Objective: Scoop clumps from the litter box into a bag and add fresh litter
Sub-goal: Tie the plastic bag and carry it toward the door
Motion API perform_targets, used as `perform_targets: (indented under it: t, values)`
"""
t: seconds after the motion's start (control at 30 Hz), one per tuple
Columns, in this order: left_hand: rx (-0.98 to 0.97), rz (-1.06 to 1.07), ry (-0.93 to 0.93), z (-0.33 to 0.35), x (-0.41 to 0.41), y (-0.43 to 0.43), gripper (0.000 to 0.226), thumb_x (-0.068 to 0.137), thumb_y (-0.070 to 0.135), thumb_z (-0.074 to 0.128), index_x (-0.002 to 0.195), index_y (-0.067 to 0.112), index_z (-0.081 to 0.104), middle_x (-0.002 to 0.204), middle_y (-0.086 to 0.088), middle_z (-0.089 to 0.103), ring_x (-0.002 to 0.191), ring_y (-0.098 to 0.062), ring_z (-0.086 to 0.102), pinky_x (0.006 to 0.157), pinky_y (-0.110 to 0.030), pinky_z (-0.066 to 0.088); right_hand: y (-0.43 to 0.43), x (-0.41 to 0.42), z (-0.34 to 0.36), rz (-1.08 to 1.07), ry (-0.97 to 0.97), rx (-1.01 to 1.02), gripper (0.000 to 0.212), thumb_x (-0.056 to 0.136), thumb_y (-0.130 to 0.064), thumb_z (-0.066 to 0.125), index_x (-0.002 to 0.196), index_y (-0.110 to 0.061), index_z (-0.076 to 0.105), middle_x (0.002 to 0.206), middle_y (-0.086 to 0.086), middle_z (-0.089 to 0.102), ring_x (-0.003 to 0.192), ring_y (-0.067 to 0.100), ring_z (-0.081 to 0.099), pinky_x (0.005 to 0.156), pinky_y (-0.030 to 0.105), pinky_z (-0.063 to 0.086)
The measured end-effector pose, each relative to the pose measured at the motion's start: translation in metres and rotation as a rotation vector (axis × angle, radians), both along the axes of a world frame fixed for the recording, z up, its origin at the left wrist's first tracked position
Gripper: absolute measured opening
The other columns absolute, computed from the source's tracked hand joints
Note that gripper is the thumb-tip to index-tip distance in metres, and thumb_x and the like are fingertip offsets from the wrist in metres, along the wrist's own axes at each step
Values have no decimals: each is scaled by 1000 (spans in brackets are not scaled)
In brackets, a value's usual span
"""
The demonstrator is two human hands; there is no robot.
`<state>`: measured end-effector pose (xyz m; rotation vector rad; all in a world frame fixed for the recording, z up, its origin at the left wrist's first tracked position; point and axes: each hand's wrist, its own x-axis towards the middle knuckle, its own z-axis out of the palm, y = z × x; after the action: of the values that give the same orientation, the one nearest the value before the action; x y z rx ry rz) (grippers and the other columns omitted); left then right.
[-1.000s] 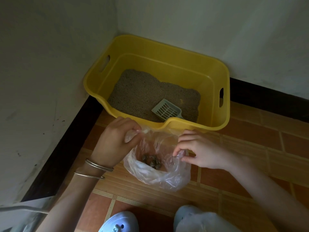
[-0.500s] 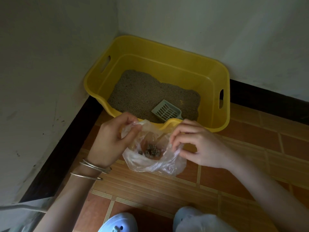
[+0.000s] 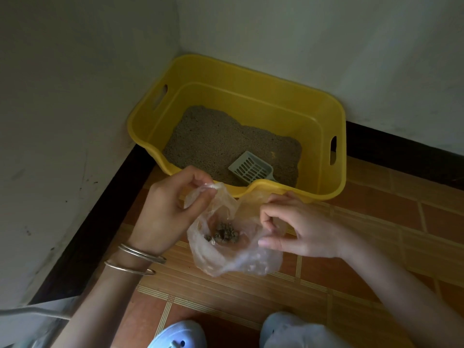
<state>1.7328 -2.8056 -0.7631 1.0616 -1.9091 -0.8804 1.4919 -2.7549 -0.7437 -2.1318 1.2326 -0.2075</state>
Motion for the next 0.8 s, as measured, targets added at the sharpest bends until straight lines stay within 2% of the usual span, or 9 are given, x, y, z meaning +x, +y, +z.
perform_targets:
  t: [0.1, 0.2, 0.27, 0.33, 0.43, 0.53, 0.7, 0.8]
  values:
    - [-13, 39, -45, -7, 2, -2, 24, 83, 40, 54, 88, 18, 62, 78, 13, 62, 78, 3, 59, 69, -3, 40, -3, 2, -6, -13, 127, -17, 38, 76, -62, 52, 68, -26, 42, 61, -16, 42, 73, 1, 42, 88, 21, 24]
    - [22, 97, 36, -10, 6, -1, 20, 82, 40, 56, 87, 21, 60, 87, 11, 61, 77, 0, 59, 69, -5, 41, -2, 6, -13, 2, 265, -14, 23, 80, -52, 59, 79, -32, 49, 66, -22, 49, 76, -4, 46, 83, 25, 24]
    - [26, 111, 51, -8, 9, 0, 20, 82, 41, 56, 88, 21, 60, 88, 11, 61, 77, -1, 60, 70, -7, 42, -1, 5, -15, -4, 295, 7, 15, 86, -37, 61, 99, -32, 57, 84, -22, 61, 92, -2, 50, 87, 26, 24]
    - [34, 112, 44, -5, 11, -1, 23, 83, 41, 56, 89, 20, 62, 88, 10, 61, 78, -1, 59, 71, -7, 42, 0, 1, -19, 6, 329, 9, 28, 90, -23, 57, 115, -35, 56, 108, -22, 60, 109, -1, 44, 98, 29, 24]
    - [40, 122, 48, -4, 14, -3, 22, 82, 41, 57, 88, 20, 62, 89, 8, 62, 78, -1, 59, 71, -6, 41, 0, -5, -22, 30, 395, 75, 44, 90, -8, 52, 123, -38, 53, 129, -22, 51, 126, 0, 30, 109, 34, 13]
    - [45, 105, 33, -5, 16, -4, 20, 83, 41, 56, 89, 23, 62, 90, 8, 61, 79, -1, 59, 72, -5, 40, 0, -11, -20, -7, 405, 148, 48, 89, -5, 50, 123, -39, 52, 134, -17, 47, 131, 0, 23, 111, 36, 5]
    - [38, 80, 9, -7, 16, -5, 19, 83, 41, 56, 90, 24, 61, 88, 9, 61, 78, -2, 59, 72, -5, 40, 1, -23, -18, -40, 465, 176, 53, 88, 0, 50, 122, -40, 52, 134, -16, 44, 131, 6, 23, 112, 39, 20]
    - [42, 82, 8, -7, 16, -5, 14, 82, 43, 55, 89, 31, 59, 89, 11, 60, 78, -2, 58, 71, -5, 40, 2, -23, -20, -1, 573, 212, 50, 87, -8, 54, 127, -38, 48, 134, -18, 43, 129, 10, 22, 110, 38, 17]
